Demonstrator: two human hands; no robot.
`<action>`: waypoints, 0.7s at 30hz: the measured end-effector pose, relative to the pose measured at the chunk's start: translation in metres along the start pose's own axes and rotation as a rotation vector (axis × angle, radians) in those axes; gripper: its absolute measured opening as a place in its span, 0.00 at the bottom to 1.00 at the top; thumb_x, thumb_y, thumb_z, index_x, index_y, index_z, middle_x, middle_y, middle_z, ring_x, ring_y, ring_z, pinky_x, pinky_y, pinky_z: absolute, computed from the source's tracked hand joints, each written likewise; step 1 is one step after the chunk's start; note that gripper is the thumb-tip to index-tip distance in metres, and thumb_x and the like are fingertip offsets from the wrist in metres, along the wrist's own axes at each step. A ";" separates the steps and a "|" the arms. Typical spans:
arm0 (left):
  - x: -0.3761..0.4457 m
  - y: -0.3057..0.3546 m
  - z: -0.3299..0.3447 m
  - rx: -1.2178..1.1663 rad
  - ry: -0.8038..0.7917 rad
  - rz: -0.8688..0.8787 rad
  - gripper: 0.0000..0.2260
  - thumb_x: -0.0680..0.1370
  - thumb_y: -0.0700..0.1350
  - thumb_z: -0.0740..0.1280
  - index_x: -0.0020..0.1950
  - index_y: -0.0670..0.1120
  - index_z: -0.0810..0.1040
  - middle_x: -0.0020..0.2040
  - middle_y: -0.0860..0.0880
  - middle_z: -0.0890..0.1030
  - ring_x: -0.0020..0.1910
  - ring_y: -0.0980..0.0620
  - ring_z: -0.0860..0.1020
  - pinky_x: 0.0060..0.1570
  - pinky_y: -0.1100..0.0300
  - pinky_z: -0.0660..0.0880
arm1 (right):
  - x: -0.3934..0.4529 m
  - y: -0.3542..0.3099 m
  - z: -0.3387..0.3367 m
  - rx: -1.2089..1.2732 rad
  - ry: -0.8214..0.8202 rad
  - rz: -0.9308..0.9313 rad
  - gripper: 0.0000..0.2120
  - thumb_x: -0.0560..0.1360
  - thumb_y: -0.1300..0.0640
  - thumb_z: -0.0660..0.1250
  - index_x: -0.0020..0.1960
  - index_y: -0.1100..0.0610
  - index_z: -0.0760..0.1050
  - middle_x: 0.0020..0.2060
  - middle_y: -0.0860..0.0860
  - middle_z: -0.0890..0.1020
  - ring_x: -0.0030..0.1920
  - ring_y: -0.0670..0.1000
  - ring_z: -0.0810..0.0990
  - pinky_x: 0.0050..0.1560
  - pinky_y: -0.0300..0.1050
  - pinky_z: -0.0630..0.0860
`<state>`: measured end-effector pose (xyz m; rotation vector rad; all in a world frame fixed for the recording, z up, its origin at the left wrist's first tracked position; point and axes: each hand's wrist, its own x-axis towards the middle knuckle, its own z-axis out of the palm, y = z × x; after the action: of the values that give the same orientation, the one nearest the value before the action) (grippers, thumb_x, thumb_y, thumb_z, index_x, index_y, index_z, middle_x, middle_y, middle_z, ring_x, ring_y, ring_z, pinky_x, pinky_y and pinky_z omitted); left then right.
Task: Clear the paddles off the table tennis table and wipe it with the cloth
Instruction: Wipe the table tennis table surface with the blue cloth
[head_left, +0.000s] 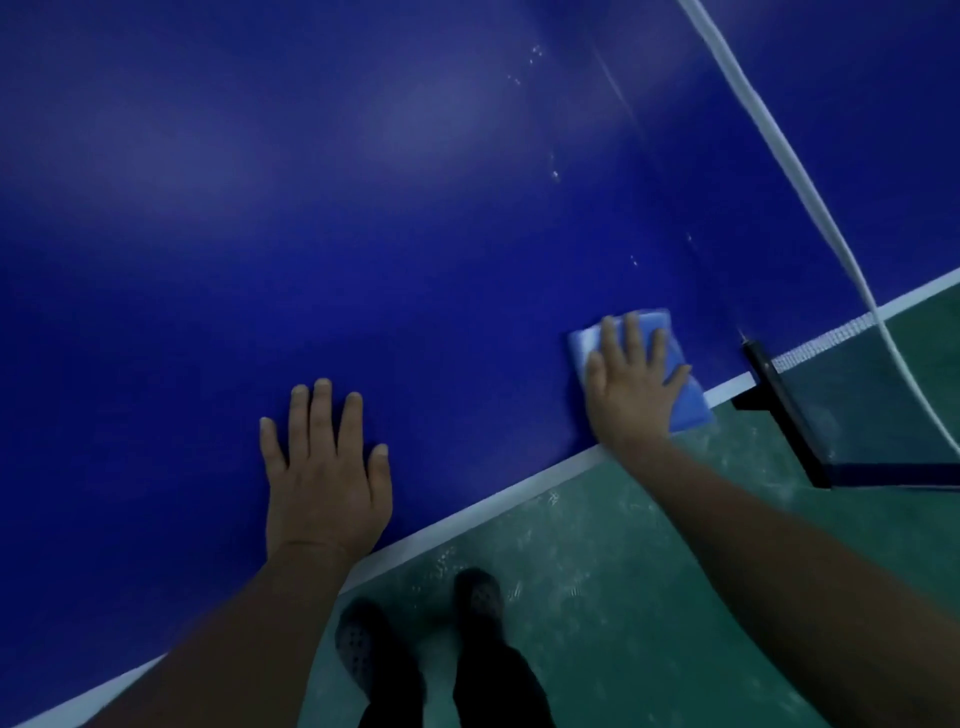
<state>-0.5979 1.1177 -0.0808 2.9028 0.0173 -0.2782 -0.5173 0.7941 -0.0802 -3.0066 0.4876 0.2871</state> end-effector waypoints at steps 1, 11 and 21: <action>-0.001 0.000 -0.002 -0.006 -0.009 -0.004 0.31 0.81 0.57 0.46 0.79 0.42 0.62 0.81 0.40 0.57 0.81 0.41 0.49 0.77 0.35 0.45 | -0.004 -0.009 0.001 -0.038 -0.017 -0.098 0.28 0.83 0.41 0.41 0.81 0.44 0.52 0.81 0.47 0.54 0.81 0.59 0.48 0.73 0.73 0.47; 0.133 0.035 -0.037 -0.163 0.111 0.048 0.30 0.80 0.55 0.47 0.76 0.42 0.68 0.80 0.44 0.60 0.81 0.46 0.54 0.78 0.40 0.46 | 0.100 -0.049 -0.018 -0.167 -0.117 -0.796 0.26 0.85 0.41 0.42 0.81 0.43 0.52 0.82 0.46 0.51 0.81 0.56 0.42 0.75 0.70 0.46; 0.357 0.044 -0.053 -0.104 0.143 -0.217 0.29 0.84 0.55 0.50 0.82 0.46 0.51 0.83 0.48 0.46 0.81 0.51 0.41 0.78 0.43 0.38 | 0.335 -0.151 -0.058 -0.251 -0.044 -1.181 0.27 0.83 0.42 0.44 0.81 0.44 0.55 0.81 0.47 0.55 0.81 0.58 0.50 0.75 0.68 0.44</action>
<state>-0.2357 1.0836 -0.0878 2.8117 0.3607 -0.1011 -0.1472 0.8284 -0.0819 -2.8748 -1.3618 0.2987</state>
